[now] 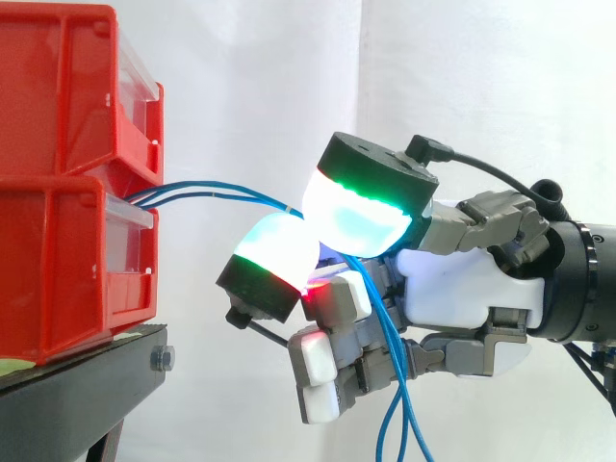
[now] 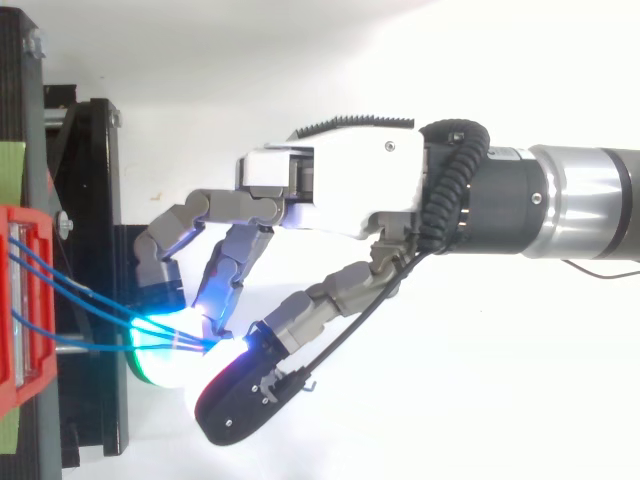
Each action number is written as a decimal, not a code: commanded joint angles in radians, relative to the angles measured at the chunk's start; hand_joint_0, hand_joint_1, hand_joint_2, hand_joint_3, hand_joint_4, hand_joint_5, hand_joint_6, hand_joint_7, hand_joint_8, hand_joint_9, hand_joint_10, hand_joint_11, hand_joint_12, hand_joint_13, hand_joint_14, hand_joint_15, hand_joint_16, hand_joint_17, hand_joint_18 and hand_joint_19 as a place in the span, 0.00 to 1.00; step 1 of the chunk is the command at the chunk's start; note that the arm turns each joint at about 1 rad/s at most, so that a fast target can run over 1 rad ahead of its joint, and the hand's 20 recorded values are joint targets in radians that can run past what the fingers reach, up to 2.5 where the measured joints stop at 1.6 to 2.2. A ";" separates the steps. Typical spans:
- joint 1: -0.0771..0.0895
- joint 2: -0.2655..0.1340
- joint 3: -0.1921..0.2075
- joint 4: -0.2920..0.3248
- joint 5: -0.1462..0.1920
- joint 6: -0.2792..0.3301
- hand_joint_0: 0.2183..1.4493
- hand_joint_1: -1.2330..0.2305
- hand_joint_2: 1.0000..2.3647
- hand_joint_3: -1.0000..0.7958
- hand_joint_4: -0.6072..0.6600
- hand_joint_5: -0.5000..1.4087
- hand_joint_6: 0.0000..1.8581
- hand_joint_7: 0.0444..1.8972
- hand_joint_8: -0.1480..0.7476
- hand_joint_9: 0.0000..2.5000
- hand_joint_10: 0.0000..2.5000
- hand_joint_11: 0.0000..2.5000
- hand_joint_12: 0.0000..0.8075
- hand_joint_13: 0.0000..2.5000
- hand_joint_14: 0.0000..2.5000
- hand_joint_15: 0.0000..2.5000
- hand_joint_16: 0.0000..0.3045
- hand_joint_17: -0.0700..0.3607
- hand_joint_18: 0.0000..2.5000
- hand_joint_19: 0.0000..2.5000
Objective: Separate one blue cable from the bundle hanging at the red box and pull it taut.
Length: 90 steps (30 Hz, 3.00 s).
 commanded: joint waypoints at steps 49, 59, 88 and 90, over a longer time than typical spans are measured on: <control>0.010 -0.001 -0.002 -0.002 0.022 0.001 0.48 0.25 0.00 0.30 0.68 0.15 0.43 0.57 0.59 0.36 0.01 0.36 0.48 0.28 0.01 0.19 0.15 0.40 0.33 0.21; 0.010 -0.001 -0.002 -0.001 0.022 0.001 0.37 0.26 0.00 0.28 0.70 0.15 0.43 0.57 0.59 0.35 0.01 0.34 0.49 0.28 0.01 0.18 0.15 0.40 0.33 0.20; 0.016 -0.001 -0.005 -0.004 0.030 0.000 0.46 0.25 0.00 0.28 0.68 0.16 0.45 0.59 0.60 0.35 0.01 0.33 0.47 0.27 0.01 0.17 0.14 0.39 0.32 0.18; 0.016 -0.001 -0.017 -0.001 0.029 0.000 0.41 0.27 0.00 0.28 0.69 0.16 0.45 0.60 0.59 0.35 0.01 0.33 0.46 0.27 0.01 0.17 0.14 0.38 0.33 0.18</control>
